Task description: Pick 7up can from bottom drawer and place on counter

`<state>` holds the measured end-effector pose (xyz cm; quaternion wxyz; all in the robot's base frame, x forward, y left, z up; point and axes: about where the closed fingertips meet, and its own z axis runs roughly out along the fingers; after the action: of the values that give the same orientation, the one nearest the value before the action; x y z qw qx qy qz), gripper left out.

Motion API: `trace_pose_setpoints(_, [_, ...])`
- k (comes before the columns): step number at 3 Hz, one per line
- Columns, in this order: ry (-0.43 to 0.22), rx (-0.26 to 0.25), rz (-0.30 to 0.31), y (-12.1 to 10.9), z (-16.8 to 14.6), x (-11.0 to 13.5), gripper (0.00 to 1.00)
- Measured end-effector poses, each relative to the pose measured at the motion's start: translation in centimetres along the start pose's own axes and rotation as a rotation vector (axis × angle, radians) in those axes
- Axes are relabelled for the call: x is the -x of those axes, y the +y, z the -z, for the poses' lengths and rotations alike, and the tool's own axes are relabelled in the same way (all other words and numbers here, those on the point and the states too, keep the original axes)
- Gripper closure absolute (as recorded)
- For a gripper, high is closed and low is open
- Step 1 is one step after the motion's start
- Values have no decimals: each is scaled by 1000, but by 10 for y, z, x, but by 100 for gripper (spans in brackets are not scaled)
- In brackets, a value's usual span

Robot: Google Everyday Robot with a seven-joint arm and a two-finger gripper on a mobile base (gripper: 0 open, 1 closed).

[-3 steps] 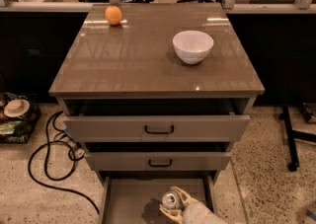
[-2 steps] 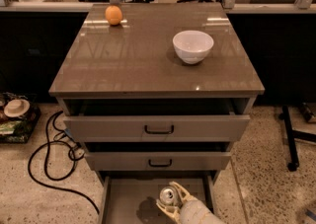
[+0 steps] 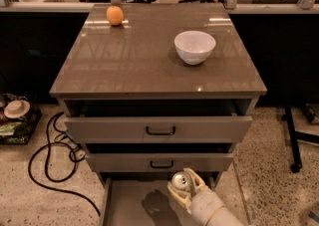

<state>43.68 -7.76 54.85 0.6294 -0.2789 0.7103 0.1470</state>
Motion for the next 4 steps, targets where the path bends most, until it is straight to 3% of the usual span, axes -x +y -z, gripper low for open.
trace_pose_setpoints(1, [-80,-59,-24,-36,6,35,100])
trace_pose_setpoints(2, [-116,-111,19,-57,12,84,100])
trace_pose_setpoints(3, [-116,-111,20,-57,12,84,100])
trace_pose_setpoints(4, [-97,-95,-48,-71,16,95,100])
